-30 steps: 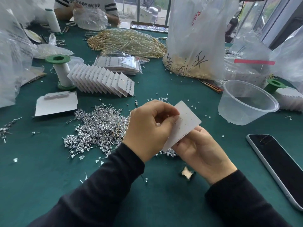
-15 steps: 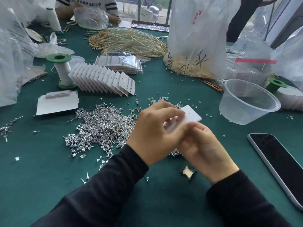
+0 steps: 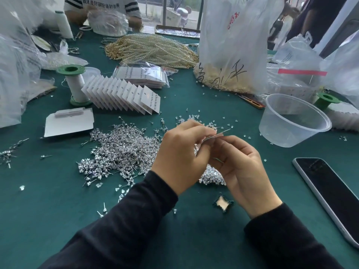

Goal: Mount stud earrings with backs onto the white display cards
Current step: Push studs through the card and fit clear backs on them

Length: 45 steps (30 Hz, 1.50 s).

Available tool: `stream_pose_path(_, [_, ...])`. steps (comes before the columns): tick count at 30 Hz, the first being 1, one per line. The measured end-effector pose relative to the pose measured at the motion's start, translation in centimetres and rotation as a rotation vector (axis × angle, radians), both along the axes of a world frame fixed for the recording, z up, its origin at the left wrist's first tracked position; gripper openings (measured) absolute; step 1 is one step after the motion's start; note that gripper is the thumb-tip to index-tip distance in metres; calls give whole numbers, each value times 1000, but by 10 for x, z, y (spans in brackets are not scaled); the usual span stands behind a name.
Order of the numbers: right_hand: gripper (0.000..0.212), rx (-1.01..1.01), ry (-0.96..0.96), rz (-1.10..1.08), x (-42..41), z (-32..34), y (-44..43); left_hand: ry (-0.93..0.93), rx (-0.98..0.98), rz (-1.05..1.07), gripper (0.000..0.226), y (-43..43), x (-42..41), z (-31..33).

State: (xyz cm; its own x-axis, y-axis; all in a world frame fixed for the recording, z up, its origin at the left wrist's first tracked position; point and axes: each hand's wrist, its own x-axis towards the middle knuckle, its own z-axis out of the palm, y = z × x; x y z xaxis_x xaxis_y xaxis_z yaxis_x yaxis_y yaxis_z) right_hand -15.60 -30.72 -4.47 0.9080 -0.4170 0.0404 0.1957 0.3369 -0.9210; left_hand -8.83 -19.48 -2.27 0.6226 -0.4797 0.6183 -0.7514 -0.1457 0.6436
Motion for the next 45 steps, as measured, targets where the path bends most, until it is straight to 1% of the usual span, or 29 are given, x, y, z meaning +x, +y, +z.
stream_pose_path(2, [8, -48, 7, -35, 1, 0, -1, 39, -10, 2, 21, 0, 0, 0])
stream_pose_path(3, [10, -78, 7, -57, 1, -1, -1, 53, -12, 3, 21, 0, 1, 0])
stream_pose_path(6, [15, -146, 5, -101, 1, -1, -1, -11, 45, 10, 23, 0, 0, -1])
stream_pose_path(9, [9, -199, -4, -110, 1, -2, -1, -57, 60, 6, 12, 1, 1, -1])
stream_pose_path(10, [8, -232, -18, -110, 1, -1, -1, -63, 45, 40, 12, 1, 2, -2])
stream_pose_path(11, [9, -272, -34, -121, 0, 1, -3, -36, 31, 89, 19, 2, 4, -2])
stream_pose_path(13, [10, -389, -40, -201, -1, 4, -11, 109, -3, 180, 31, 4, 10, -3])
stream_pose_path(14, [11, -479, -11, -266, -2, 5, -17, 208, -40, 212, 36, 4, 13, -3])
stream_pose_path(15, [14, -590, 50, -332, -2, 5, -23, 334, -92, 220, 39, 5, 15, -3])
stream_pose_path(17, [17, -835, 248, -396, -1, 1, -33, 632, -217, 188, 32, 4, 19, -4])
stream_pose_path(18, [17, -942, 347, -379, 0, -1, -35, 764, -264, 171, 27, 4, 21, -5])
stream_pose_path(19, [16, -1026, 421, -348, 0, -4, -36, 855, -295, 157, 27, 4, 21, -4])
stream_pose_path(20, [15, -1085, 470, -317, 0, -8, -37, 914, -319, 149, 29, 4, 23, -5])
stream_pose_path(22, [15, -1142, 520, -280, 2, -13, -36, 989, -360, 149, 31, 5, 25, -5])
stream_pose_path(25, [13, -1194, 519, -291, 9, -15, -34, 1040, -369, 145, 16, 7, 26, -2])
stream_pose_path(26, [11, -1210, 517, -290, 13, -15, -33, 1056, -364, 146, 16, 8, 26, -1])
stream_pose_path(28, [8, -1229, 520, -276, 19, -16, -31, 1093, -371, 126, 28, 8, 26, -2])
stream_pose_path(29, [7, -1236, 521, -271, 21, -17, -30, 1103, -366, 115, 30, 9, 26, -2])
stream_pose_path(33, [6, -1239, 522, -284, 24, -19, -30, 1095, -337, 101, 27, 7, 25, -3])
stream_pose_path(37, [11, -1155, 510, -284, 23, -18, -31, 1085, -298, 75, 25, 3, 22, -5])
stream_pose_path(39, [13, -1058, 434, -336, 21, -14, -30, 1072, -270, 75, 25, 2, 21, -5])
stream_pose_path(41, [14, -942, 306, -410, 18, -8, -28, 1016, -219, 94, 26, 2, 21, -6])
stream_pose_path(43, [15, -858, 149, -455, 15, 0, -23, 910, -148, 125, 24, 1, 19, -7])
stream_pose_path(45, [15, -834, 0, -440, 13, 6, -14, 787, -90, 146, 27, 1, 16, -8])
